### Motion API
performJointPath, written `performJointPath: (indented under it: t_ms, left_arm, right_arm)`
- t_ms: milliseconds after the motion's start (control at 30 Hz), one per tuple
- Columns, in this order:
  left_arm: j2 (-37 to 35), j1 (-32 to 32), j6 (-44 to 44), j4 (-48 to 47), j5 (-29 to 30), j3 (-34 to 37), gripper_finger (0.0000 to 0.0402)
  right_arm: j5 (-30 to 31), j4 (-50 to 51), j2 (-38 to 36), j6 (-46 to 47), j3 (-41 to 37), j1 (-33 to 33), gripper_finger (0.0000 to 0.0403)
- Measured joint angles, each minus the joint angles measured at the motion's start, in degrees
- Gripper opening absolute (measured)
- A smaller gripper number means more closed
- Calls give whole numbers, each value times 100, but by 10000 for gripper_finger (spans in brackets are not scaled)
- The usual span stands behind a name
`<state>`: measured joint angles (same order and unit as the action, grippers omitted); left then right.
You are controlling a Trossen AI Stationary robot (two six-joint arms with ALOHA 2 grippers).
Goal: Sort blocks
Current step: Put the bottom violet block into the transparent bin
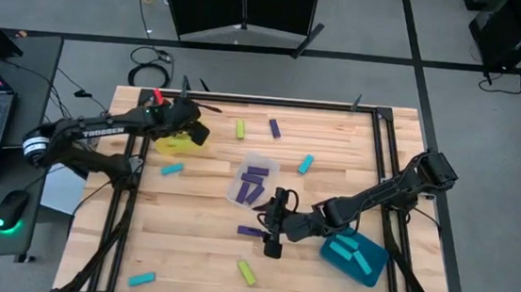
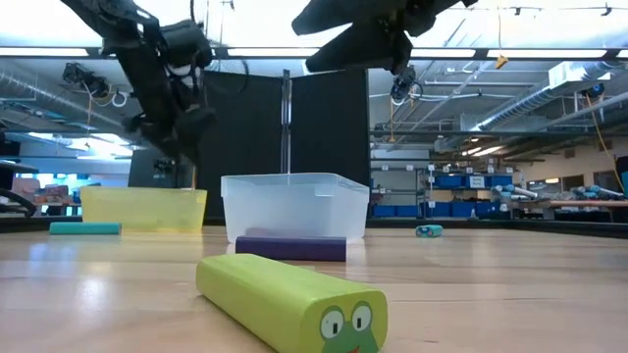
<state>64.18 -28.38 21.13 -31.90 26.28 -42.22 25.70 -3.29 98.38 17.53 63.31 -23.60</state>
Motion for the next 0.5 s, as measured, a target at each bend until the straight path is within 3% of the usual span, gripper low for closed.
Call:
performJointPath:
  t_ms: [267, 500]
  left_arm:
    - [-990, 907, -259, 339, -41, -8, 235]
    - [-1582, 1719, -132, 324, -3, -9, 229]
  right_arm:
    - [0, 78, 187, 360, 386, -196, 286]
    - [47, 554, 974, 709, 1205, -290, 284]
